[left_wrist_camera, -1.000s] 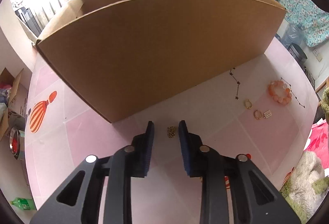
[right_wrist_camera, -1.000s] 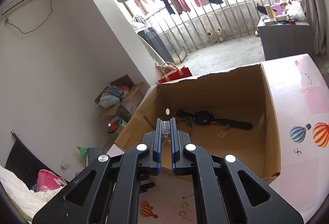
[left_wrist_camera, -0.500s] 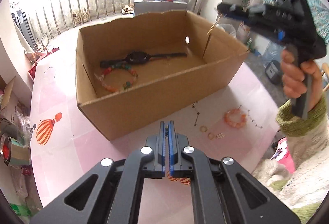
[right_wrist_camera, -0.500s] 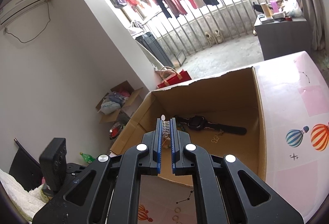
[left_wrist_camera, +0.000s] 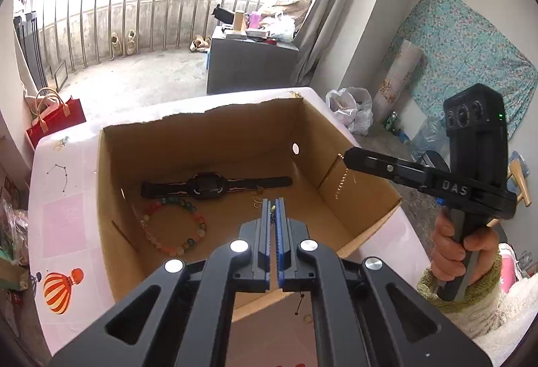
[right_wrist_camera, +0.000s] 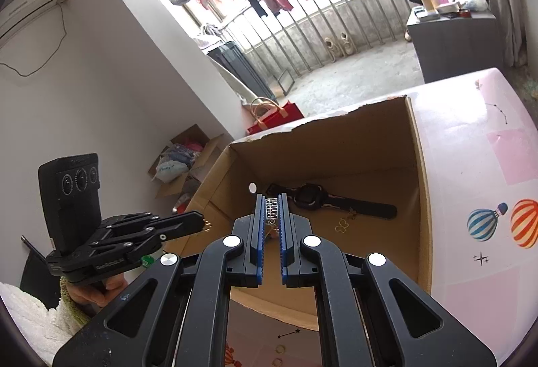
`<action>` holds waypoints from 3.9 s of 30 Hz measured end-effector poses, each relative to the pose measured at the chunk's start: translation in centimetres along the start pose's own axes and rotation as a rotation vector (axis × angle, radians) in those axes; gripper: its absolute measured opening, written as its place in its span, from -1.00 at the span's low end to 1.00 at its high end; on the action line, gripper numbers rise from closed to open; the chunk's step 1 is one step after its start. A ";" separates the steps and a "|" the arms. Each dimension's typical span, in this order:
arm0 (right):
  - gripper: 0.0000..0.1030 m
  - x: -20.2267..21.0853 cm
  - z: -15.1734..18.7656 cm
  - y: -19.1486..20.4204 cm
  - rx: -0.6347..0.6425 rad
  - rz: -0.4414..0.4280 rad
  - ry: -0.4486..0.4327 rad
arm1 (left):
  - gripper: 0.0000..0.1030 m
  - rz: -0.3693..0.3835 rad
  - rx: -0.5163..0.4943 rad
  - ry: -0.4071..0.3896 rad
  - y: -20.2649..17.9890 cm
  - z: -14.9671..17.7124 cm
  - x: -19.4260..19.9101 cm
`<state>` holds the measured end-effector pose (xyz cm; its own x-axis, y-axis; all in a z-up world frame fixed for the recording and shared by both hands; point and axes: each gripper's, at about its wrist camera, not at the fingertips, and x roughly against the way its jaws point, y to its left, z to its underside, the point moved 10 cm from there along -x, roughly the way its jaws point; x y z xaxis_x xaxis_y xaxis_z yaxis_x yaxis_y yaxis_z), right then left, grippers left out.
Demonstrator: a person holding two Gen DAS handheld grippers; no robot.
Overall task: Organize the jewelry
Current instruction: 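Lower the coil charm into the box and open the right tool, then move the right tool back to the gold ring beside the box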
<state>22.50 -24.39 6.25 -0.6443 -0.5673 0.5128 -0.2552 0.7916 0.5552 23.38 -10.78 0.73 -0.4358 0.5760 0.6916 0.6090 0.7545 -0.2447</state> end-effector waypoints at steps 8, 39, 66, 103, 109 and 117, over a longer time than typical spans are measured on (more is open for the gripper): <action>-0.87 -2.2 0.1 0.0 0.012 0.024 0.050 | -0.86 -0.047 0.054 0.102 2.6 -0.7 -5.3; 0.11 7.3 3.8 1.2 -0.098 0.117 -0.083 | 0.52 -0.096 0.055 -0.106 1.0 2.9 4.8; -0.17 -0.7 19.8 2.6 0.151 0.314 0.275 | 0.86 -0.334 0.042 0.172 4.0 20.6 0.1; -0.81 -6.3 21.7 4.3 0.392 0.336 0.366 | 0.89 -0.353 0.032 0.118 4.9 20.9 0.4; -0.82 -5.9 22.0 4.0 0.356 0.326 0.353 | 0.89 -0.356 0.034 0.119 4.6 20.6 0.2; -0.82 -5.7 22.0 3.6 0.339 0.316 0.325 | 0.71 -0.253 0.061 0.042 2.7 18.6 -0.1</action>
<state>9.41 -13.35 -9.10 -0.4854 -0.2893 0.8250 -0.3382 0.9323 0.1279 12.73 -2.96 -12.68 -0.5402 0.3541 0.7634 0.4424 0.8912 -0.1003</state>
